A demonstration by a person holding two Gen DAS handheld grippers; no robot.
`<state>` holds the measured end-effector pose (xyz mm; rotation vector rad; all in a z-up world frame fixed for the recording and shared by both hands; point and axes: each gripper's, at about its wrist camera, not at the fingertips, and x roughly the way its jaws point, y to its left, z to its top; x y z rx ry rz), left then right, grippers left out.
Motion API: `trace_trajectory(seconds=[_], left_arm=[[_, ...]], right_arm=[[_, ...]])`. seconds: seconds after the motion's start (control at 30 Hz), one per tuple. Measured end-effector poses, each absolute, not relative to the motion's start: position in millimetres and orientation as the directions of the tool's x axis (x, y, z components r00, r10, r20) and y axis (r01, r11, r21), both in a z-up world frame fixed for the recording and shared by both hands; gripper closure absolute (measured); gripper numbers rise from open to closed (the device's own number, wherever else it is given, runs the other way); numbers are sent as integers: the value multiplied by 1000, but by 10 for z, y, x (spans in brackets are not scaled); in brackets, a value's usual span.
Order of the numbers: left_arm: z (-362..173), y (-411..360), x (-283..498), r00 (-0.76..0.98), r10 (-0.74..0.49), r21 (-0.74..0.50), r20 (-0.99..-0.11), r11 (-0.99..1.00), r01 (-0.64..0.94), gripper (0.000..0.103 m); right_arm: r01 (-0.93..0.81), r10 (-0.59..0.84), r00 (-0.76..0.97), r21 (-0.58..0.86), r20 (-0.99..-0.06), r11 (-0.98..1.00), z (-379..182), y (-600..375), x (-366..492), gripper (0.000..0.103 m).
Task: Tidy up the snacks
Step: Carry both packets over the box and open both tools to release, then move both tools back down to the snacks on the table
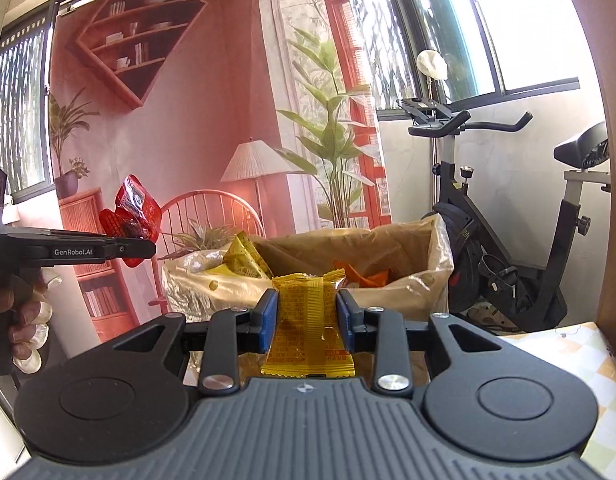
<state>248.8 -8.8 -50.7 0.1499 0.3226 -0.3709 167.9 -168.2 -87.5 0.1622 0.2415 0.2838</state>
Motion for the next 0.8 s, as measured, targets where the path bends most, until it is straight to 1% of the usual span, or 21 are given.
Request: trace_trajectory(seconds=[0.1,0.13,0.23,0.27,0.37,0.4,0.43,0.47,0.5,0.53,0.63,0.7,0.8], left_arm=[[-462,-357,2754,862,-363,79,-355,907,414,96],[-487,-454,2894,851,-368,79,-375,902,425,96],[-583,-728,3221,847,-330,148,-418,895,421,96],[-611,-782,3325,842,-323,139,-432,898,417,95],[-695,-825,3589,796,-359,40,-486,901,431,93],[-726,-841,3624,790,-364,30,-493,901,434,89],[-739,-867,3639,788,-357,32,-501,903,429,64],[-766,-838,3641,792,-342,41,-505,907,418,37],[-771,-839,3622,798,-339,49,-498,908,416,31],[-771,-802,3593,804,-343,58,-485,905,421,30],[-726,-727,3485,807,-332,85,-488,903,422,30],[-676,-647,3373,818,-324,92,-475,907,412,30],[-596,-526,3166,834,-306,98,-458,916,390,30]], right_arm=[[-259,292,938,184,-185,948,-702,-1740,1972,70],[-246,278,944,179,-181,953,-672,-1749,2071,70],[-203,240,947,181,-212,962,-673,-1774,2368,70],[-194,233,945,184,-227,964,-689,-1772,2438,70],[-154,209,935,200,-288,968,-767,-1756,2611,69],[-148,205,932,202,-298,968,-790,-1758,2637,68],[-138,195,932,200,-306,970,-817,-1772,2643,66],[-125,183,932,197,-312,972,-839,-1782,2635,64],[-118,177,933,200,-314,973,-850,-1798,2626,64],[-120,183,932,211,-313,970,-861,-1825,2605,64],[-135,202,928,224,-313,965,-868,-1889,2525,64],[-141,208,927,223,-312,965,-855,-1915,2455,64],[-175,239,927,229,-290,958,-817,-1933,2296,64]])
